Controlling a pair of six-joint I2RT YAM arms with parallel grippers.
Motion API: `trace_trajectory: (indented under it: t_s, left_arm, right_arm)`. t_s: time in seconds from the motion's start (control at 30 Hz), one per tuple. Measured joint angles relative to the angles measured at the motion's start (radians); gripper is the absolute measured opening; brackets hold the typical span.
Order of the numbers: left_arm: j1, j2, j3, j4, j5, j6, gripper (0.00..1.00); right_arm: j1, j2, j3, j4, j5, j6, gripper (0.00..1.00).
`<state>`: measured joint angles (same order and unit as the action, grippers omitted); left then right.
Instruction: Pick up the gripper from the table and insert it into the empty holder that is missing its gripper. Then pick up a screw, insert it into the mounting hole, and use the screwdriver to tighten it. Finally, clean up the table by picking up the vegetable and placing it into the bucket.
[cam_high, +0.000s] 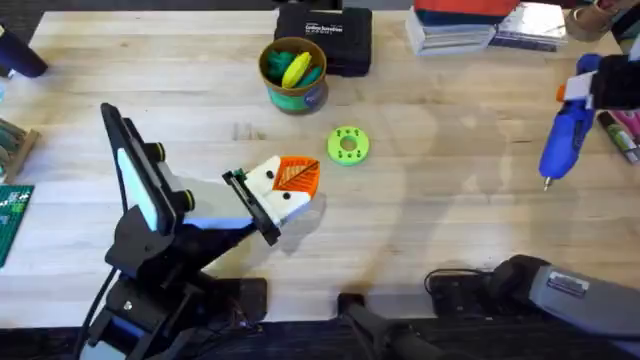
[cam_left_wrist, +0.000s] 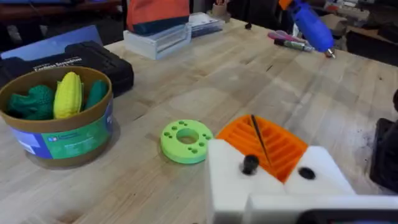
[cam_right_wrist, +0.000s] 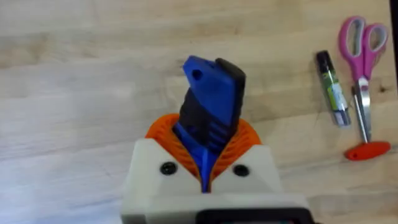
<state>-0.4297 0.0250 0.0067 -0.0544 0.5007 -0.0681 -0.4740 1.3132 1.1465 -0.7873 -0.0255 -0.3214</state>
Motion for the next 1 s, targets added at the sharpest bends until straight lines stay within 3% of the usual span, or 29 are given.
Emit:
trace_trajectory:
  t_s: [0.27, 0.4, 0.67, 1.0]
  left_arm:
    - [0.000, 0.000, 0.000, 0.000, 0.000, 0.000, 0.015]
    - [0.000, 0.000, 0.000, 0.000, 0.000, 0.000, 0.015]
    - [0.000, 0.000, 0.000, 0.000, 0.000, 0.000, 0.015]
    - [0.000, 0.000, 0.000, 0.000, 0.000, 0.000, 0.015]
  right_arm:
    - [0.009, -0.201, -0.016, 0.039, -0.126, 0.040, 0.031]
    - [0.072, -0.310, -0.099, 0.155, -0.175, 0.100, 0.031]
    - [0.372, -0.442, -0.294, 0.487, -0.228, 0.261, 0.031]
    - [0.773, -0.411, -0.320, 0.855, -0.243, 0.322, 0.031]
